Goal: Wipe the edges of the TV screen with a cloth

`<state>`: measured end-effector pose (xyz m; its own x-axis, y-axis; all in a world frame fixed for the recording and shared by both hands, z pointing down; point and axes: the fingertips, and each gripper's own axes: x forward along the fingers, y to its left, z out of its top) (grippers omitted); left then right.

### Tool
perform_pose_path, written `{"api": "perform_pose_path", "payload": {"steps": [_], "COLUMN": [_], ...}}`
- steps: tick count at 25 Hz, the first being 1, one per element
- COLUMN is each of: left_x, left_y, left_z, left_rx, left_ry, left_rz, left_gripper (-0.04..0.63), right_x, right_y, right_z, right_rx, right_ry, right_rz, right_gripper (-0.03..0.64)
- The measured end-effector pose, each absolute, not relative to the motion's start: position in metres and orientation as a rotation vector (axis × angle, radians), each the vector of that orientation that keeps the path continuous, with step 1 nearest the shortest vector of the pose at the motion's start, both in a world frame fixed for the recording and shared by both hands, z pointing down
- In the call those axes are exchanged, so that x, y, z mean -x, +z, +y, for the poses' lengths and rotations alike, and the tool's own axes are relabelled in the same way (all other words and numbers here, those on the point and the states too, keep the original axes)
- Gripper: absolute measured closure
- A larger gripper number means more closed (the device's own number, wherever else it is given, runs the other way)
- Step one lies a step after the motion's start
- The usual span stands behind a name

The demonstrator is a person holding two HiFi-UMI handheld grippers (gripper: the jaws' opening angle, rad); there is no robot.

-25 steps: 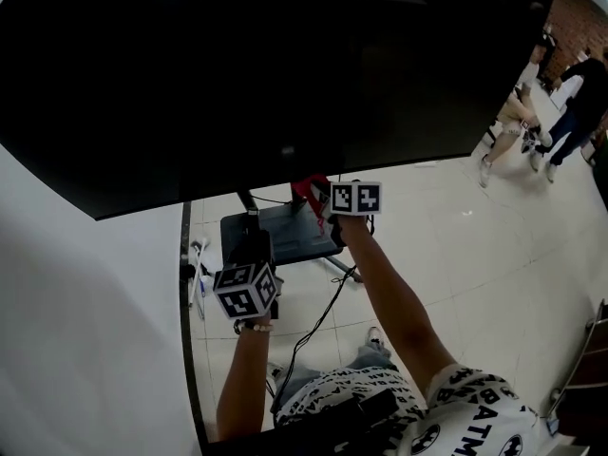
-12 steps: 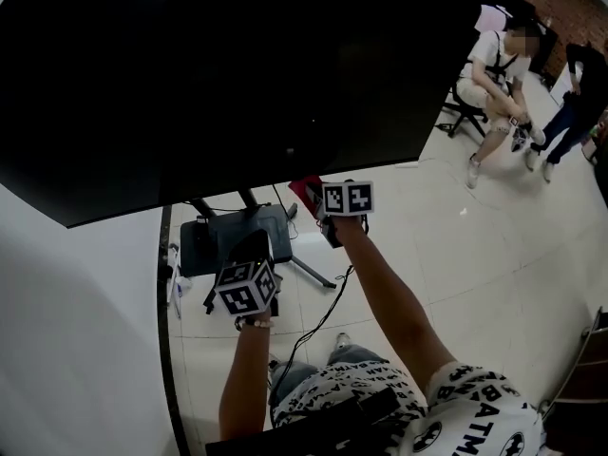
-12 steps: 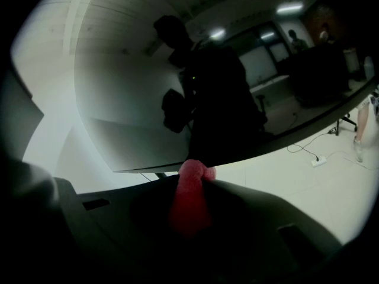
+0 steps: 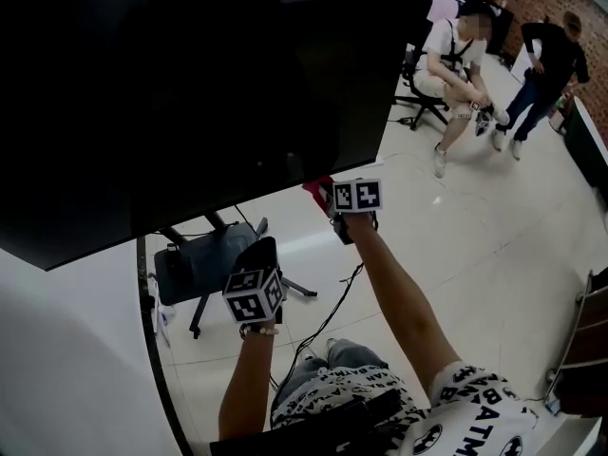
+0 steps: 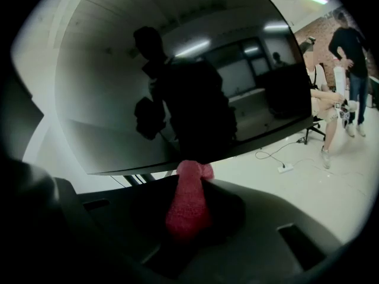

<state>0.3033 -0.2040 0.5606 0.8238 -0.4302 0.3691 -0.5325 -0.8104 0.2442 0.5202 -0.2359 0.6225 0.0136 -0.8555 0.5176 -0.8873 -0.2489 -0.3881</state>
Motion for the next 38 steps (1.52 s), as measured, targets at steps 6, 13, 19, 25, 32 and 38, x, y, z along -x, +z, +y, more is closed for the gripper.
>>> {"api": "perform_pose_path", "payload": {"steps": [6,13,19,25,32,38], "left_x": [-0.343,-0.384,-0.442,-0.459,-0.468,-0.471], "left_y": [0.554,0.562,0.543,0.538,0.521,0.509], "left_z": [-0.184,-0.183,-0.14,-0.113,-0.111,-0.111], "left_rx": [-2.705,-2.697,-2.685,-2.684,-2.721,-2.745], "left_ry": [0.43,0.401,0.384,0.37,0.325,0.318], "left_rz": [-0.63,-0.645,-0.698,-0.762,-0.791,-0.777], "left_gripper": [0.595,0.595,0.595,0.595,0.595,0.595], "right_x": [-0.579,-0.624,-0.673,-0.666,-0.665,-0.662], "right_y": [0.617,0.62,0.594,0.563,0.508,0.468], "right_z": [-0.197,-0.178,-0.143,-0.141,-0.151,-0.144], "right_rx": [-2.272,-2.258,-2.16,-1.922,-1.868,-1.936], "right_ry": [1.038,0.966,0.805,0.585,0.399,0.344], "right_rz": [-1.793,-1.757,-1.767,-1.832,-1.855,-1.959], "right_gripper": [0.555,0.555,0.555,0.555,0.555,0.555]}}
